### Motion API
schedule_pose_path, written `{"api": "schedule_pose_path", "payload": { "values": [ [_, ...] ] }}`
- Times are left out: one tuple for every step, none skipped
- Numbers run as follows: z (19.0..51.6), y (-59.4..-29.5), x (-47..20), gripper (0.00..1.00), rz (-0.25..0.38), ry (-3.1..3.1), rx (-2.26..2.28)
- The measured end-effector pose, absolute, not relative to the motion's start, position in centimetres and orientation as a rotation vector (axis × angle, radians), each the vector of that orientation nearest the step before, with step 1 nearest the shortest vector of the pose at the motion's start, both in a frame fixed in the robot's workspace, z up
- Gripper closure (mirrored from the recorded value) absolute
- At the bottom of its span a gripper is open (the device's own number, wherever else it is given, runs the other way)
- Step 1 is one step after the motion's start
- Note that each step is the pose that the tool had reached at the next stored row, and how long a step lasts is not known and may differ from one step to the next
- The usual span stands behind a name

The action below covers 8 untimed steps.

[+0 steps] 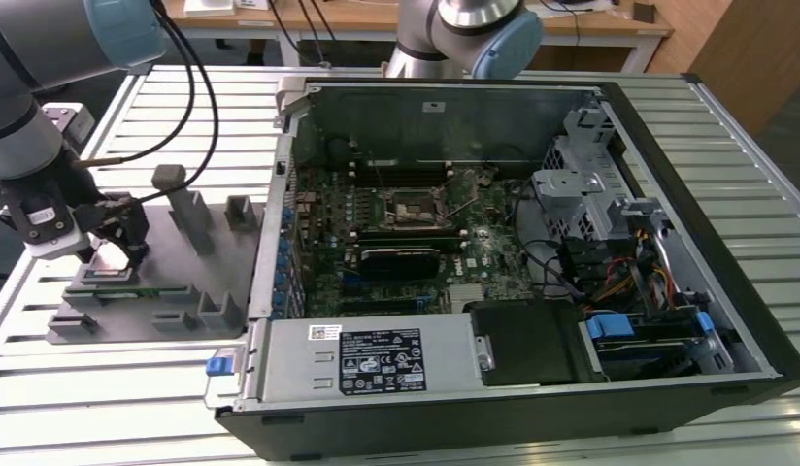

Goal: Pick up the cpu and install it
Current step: 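Pick up the cpu and move it towards the insertion slot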

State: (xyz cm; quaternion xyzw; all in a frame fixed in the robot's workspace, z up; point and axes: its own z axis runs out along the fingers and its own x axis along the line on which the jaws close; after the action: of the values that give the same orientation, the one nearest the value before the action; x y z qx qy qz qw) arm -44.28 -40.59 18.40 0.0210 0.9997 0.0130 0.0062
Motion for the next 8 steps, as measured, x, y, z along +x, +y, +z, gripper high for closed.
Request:
{"api": "schedule_pose_path", "payload": {
  "values": [
    [18.39, -40.59, -44.28, 0.35, 0.041, 3.128, 0.066],
    [18.38, -40.58, -44.29, 0.35, 0.041, 3.128, 0.066],
    [18.38, -40.59, -44.31, 0.35, 0.041, 3.128, 0.066],
    [18.38, -40.59, -44.32, 0.35, 0.041, 3.128, 0.066],
    [18.38, -40.59, -44.35, 0.35, 0.041, 3.128, 0.066],
    [18.38, -40.59, -44.38, 0.35, 0.041, 3.128, 0.066],
    [18.38, -40.59, -44.4, 0.35, 0.041, 3.128, 0.066],
    [18.38, -40.58, -44.4, 0.35, 0.041, 3.128, 0.066]
  ]
}}
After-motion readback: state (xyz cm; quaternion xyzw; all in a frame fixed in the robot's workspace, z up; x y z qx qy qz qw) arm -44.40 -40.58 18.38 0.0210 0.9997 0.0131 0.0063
